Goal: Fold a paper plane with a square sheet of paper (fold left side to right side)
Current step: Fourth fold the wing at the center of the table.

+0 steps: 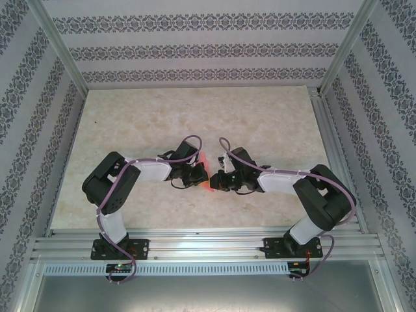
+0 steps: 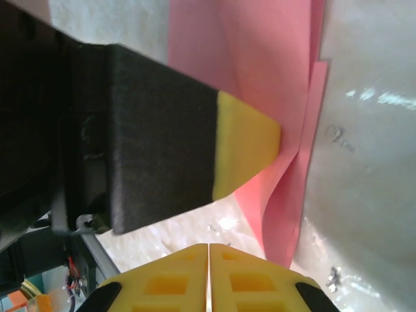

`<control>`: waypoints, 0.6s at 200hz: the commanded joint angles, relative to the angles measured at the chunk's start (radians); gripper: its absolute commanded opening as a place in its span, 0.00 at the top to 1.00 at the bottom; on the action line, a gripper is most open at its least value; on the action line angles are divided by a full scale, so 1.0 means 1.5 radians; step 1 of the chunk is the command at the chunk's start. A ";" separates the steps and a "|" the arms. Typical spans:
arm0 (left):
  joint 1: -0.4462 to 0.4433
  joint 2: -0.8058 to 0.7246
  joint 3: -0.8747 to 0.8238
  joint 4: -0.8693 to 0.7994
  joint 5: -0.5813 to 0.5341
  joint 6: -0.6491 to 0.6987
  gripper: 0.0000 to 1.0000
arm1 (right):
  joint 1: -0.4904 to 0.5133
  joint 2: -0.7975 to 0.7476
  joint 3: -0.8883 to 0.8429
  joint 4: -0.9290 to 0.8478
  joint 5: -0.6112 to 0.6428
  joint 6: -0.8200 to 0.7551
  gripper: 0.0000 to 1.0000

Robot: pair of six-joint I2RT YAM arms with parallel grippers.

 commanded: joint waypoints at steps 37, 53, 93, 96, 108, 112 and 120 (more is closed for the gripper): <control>-0.007 0.049 -0.020 -0.121 -0.033 0.018 1.00 | 0.026 0.057 0.034 0.032 0.027 -0.006 0.90; -0.007 0.049 -0.019 -0.124 -0.035 0.020 1.00 | 0.028 0.064 0.040 0.018 0.036 -0.014 0.90; -0.007 0.048 -0.021 -0.126 -0.038 0.021 1.00 | 0.028 0.071 0.046 -0.040 0.066 -0.041 0.90; -0.008 0.048 -0.020 -0.126 -0.038 0.021 1.00 | 0.028 0.072 0.045 -0.040 0.065 -0.042 0.90; -0.007 0.048 -0.021 -0.127 -0.039 0.021 1.00 | 0.027 0.072 0.039 -0.041 0.063 -0.040 0.90; -0.007 0.049 -0.021 -0.127 -0.039 0.020 1.00 | 0.028 0.071 0.036 -0.041 0.062 -0.040 0.90; -0.008 0.049 -0.021 -0.127 -0.040 0.020 1.00 | 0.029 0.070 0.029 -0.041 0.060 -0.038 0.90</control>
